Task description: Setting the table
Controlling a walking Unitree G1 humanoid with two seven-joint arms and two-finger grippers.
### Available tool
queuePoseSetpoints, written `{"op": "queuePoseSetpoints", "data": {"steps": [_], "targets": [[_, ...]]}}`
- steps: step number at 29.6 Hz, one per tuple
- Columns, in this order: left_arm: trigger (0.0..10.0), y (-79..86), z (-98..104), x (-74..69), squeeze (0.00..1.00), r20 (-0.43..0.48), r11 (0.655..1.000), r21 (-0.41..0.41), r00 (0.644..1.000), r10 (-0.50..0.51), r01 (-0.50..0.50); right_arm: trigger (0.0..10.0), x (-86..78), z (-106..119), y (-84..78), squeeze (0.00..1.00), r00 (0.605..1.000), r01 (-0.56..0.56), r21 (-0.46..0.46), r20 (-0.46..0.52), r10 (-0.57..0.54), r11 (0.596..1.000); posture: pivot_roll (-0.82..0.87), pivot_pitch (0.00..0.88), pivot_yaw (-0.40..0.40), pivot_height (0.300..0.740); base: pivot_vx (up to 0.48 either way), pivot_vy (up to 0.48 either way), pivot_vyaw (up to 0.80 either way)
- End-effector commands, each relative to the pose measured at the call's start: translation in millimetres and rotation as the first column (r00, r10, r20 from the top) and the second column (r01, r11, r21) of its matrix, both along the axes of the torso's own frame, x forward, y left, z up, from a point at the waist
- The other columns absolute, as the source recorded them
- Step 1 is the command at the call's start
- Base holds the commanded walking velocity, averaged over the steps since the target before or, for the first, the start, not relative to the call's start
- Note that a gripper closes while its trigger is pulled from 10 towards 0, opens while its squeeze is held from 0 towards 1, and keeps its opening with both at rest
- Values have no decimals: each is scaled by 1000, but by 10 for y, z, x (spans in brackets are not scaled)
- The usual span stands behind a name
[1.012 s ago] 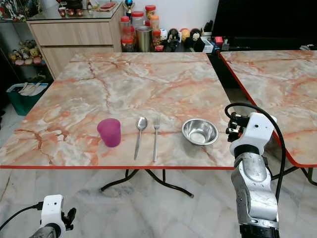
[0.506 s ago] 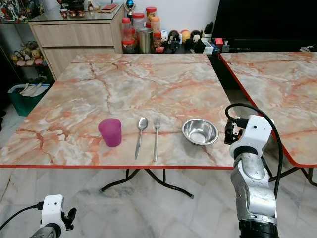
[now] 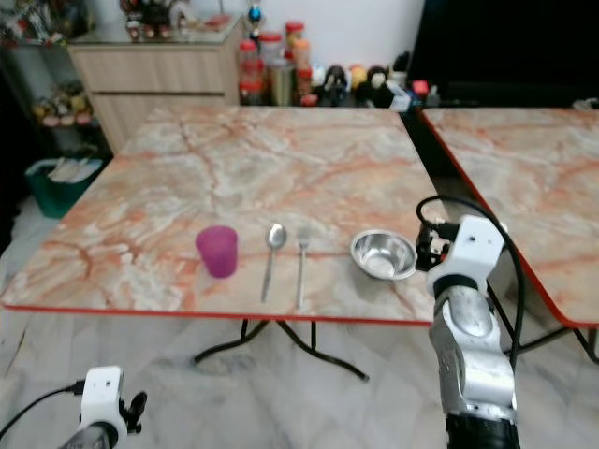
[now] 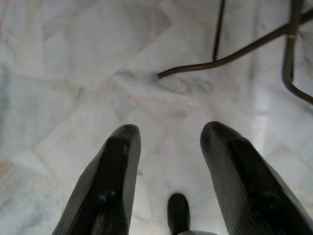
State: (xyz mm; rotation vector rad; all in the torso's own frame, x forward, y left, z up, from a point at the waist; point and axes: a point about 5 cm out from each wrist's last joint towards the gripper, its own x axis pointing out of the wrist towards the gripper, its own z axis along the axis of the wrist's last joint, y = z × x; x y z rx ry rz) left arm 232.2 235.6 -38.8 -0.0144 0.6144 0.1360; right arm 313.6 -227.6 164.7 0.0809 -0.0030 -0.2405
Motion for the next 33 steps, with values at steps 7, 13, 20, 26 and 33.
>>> {"op": "queuePoseSetpoints", "data": {"steps": [7, 13, 20, 26, 33], "targets": [[10000, 12, 1, 5, 0, -12, 1000, 11, 1000, -6, 6, 10000, 12, 89, -15, 0, 999, 15, 24, 39, -16, 1000, -37, 48, -18, 740, 297, 0, 0], [10000, 21, -3, -5, 0, -13, 1000, 14, 1000, -6, 6, 10000, 2, 84, -23, 0, 999, 20, 25, 37, -20, 1000, -38, 57, -19, 740, 302, 0, 0], [10000, 22, -27, -43, 0, -21, 1000, 6, 1000, 2, -2, 10000, -4, 78, -27, 0, 999, 21, 30, 39, -22, 999, -38, 50, -19, 740, 0, 0, 0], [10000, 29, -32, -50, 0, -25, 1000, 7, 1000, 1, -1, 10000, -42, 77, -59, 0, 999, 31, 31, 38, -32, 999, -37, 45, -19, 740, 0, 0, 0], [10000, 36, -29, -49, 0, -25, 1000, 5, 1000, 0, 0, 10000, -122, 43, -195, 0, 996, 82, 43, 18, -83, 996, -43, 53, -15, 740, 0, 0, 0]]}}
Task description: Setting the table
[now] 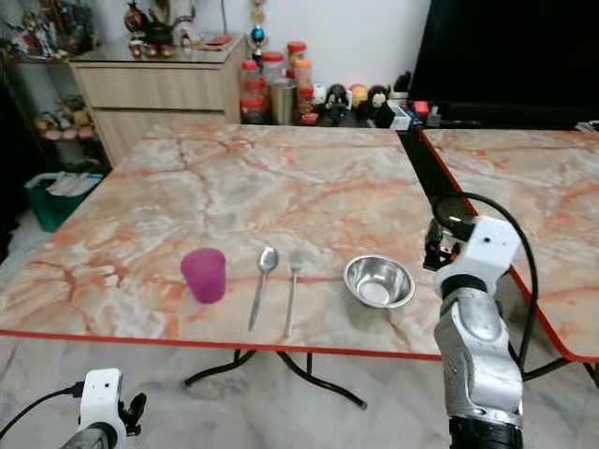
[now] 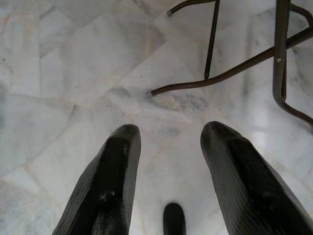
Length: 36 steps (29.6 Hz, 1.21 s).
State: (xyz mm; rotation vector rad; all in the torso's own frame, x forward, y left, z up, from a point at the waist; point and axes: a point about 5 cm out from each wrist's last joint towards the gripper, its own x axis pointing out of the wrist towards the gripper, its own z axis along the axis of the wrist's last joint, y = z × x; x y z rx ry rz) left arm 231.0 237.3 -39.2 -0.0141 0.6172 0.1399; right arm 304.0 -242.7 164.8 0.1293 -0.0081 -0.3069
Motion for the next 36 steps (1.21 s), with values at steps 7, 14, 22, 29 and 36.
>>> {"op": "queuePoseSetpoints", "data": {"steps": [7, 14, 22, 29, 36], "targets": [[10000, 8, -37, -52, 0, -27, 1000, 0, 1000, -12, 12, 10000, -25, -51, -174, 0, 996, 70, 53, -55, -67, 996, -39, 52, -14, 740, 0, 0, 0], [10000, 6, -46, -66, 0, -31, 1000, -5, 999, -13, 13, 10000, 8, -182, -222, 0, 981, 73, 69, -183, -60, 995, -28, 52, -21, 740, 0, 0, 0], [10000, 9, -52, -75, 0, -35, 1000, -5, 999, -16, 16, 10000, 31, -154, -162, 0, 974, 11, 104, -225, 13, 995, -34, 62, -21, 740, 0, 0, 0], [10000, -7, -53, -72, 0, -33, 1000, -8, 999, -20, 20, 10000, 13, -284, -29, 0, 950, -92, 161, -280, 135, 983, -34, 79, -22, 740, 0, 0, 0], [10000, -20, -58, -76, 0, -34, 1000, -4, 999, -26, 26, 10000, 5, -430, -32, 0, 934, -107, 208, -313, 170, 972, -35, 89, -24, 740, 0, 0, 0]]}}
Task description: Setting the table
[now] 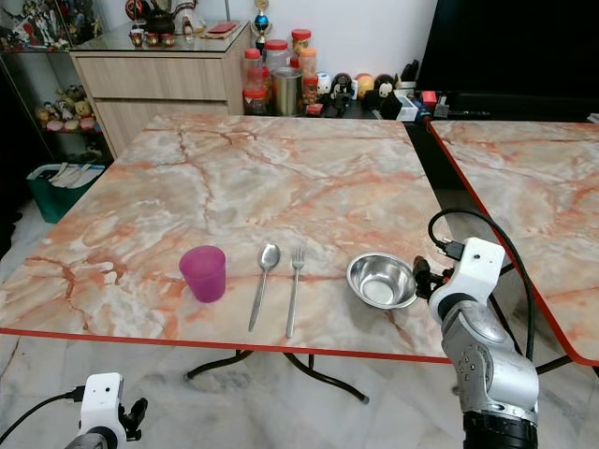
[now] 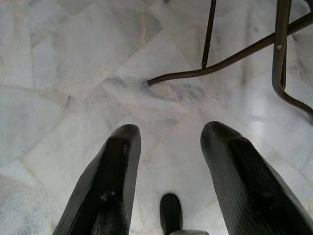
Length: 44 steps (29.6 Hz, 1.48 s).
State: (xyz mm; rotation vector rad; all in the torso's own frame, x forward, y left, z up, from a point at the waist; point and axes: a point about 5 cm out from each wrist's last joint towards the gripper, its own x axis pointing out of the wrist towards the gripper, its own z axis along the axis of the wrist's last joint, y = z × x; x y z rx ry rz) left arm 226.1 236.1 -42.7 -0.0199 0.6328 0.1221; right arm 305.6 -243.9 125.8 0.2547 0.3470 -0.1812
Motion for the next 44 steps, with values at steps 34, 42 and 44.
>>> {"op": "queuePoseSetpoints", "data": {"steps": [34, 42, 44], "targets": [[10000, -6, 8, 10, 0, -2, 999, 19, 1000, -31, 31, 10000, 105, -152, -96, 0, 996, 36, 237, 68, -53, 971, -24, 87, -15, 740, 0, 0, 0], [10000, 1, 8, 5, 0, -1, 999, 21, 1000, -29, 29, 10000, 130, -174, -83, 0, 996, 22, 263, 72, -43, 964, -22, 87, -16, 740, 0, 0, 0], [10000, 2, 9, 6, 0, -1, 999, 22, 1000, -29, 29, 10000, 134, -177, -82, 0, 997, 21, 265, 71, -41, 964, -22, 87, -16, 740, 0, 0, 0]]}}
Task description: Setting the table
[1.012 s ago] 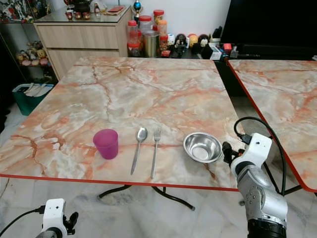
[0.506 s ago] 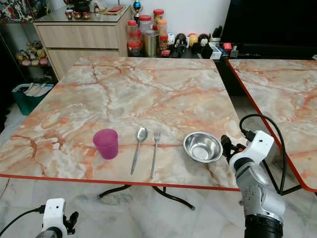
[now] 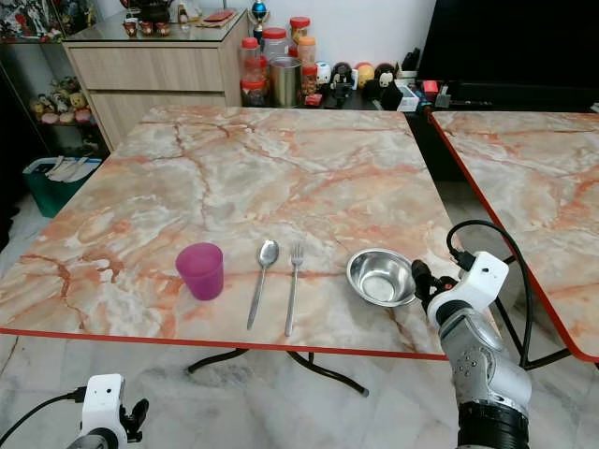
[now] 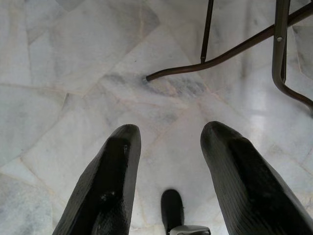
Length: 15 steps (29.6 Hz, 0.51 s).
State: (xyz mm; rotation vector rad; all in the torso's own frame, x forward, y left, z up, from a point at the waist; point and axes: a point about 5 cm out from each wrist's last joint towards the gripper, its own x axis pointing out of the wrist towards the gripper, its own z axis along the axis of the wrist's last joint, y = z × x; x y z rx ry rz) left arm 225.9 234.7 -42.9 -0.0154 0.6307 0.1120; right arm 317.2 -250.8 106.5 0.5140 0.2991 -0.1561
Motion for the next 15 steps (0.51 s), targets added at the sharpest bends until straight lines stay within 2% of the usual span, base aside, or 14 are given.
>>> {"op": "queuePoseSetpoints", "data": {"steps": [1, 8, 15], "targets": [[10000, 17, 13, 11, 0, -2, 1000, 20, 1000, -17, 17, 10000, 24, 15, -10, 0, 1000, -2, 19, 9, 2, 1000, -22, 88, -16, 740, 0, 0, 0], [10000, 13, 11, 11, 0, -5, 1000, 22, 1000, -19, 20, 10000, 39, -3, 0, 0, 1000, -11, 31, 7, 11, 999, -20, 86, -16, 740, 0, 0, 0], [10000, 12, 13, 12, 0, -2, 999, 25, 1000, -20, 20, 10000, 64, -28, 2, 0, 1000, -7, 81, 14, 6, 997, -20, 83, -16, 740, 0, 0, 0]]}}
